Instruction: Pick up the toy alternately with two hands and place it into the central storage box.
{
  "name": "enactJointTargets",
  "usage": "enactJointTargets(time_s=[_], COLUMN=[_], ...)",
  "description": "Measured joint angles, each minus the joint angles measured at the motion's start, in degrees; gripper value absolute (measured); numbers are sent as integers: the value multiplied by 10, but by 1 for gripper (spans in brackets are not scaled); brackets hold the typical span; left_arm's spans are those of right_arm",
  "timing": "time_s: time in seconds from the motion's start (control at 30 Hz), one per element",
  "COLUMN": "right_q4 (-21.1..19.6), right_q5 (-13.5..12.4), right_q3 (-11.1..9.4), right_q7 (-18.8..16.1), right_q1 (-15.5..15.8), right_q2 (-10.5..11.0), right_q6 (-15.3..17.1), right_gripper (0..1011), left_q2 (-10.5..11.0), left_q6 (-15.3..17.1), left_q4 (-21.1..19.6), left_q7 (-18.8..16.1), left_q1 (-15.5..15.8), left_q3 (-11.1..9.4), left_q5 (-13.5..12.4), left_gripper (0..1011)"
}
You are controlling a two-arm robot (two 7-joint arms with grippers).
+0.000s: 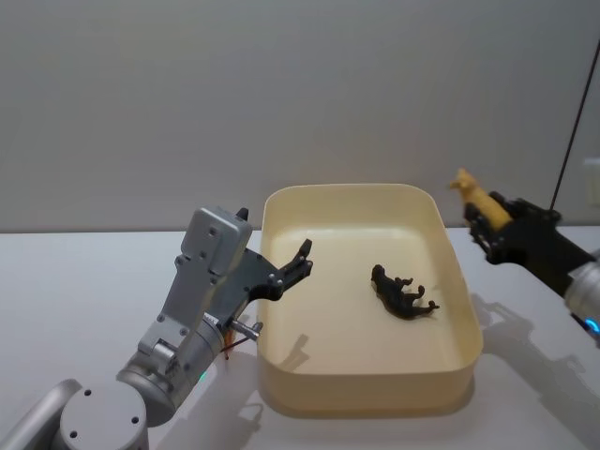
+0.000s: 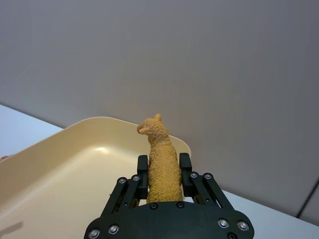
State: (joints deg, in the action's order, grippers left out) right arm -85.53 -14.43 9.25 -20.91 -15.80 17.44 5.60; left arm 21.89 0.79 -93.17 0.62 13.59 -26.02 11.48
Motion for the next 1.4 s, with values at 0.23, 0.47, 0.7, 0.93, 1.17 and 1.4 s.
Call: enactJointTargets(time_s=[0.23, 0.47, 0.7, 0.93, 1.17, 1.4], right_q4=[34, 70, 89, 85, 53, 26], right_q5=[9, 22, 28, 24, 2, -17], right_q3=[18, 33, 41, 38, 20, 7], right_q7=[-39, -66, -80, -75, -51, -33], right_q1=[-40, -72, -90, -87, -62, -41], right_q2=[-22, -41, -51, -47, -26, -10], right_q6=[21, 35, 42, 37, 29, 28], right_gripper=[347, 456, 679, 879, 1001, 1001], left_q2=[0, 0, 0, 0, 0, 1], left_q6=[0, 0, 0, 0, 0, 3], left_q4=[0, 0, 0, 0, 0, -1], left_q7=[0, 0, 0, 0, 0, -1], left_q1=[0, 0, 0, 0, 0, -2], left_q3=[0, 0, 0, 0, 0, 0], left_q5=[0, 0, 0, 0, 0, 1], left_gripper=[1001, 1001, 1001, 1001, 1001, 1001])
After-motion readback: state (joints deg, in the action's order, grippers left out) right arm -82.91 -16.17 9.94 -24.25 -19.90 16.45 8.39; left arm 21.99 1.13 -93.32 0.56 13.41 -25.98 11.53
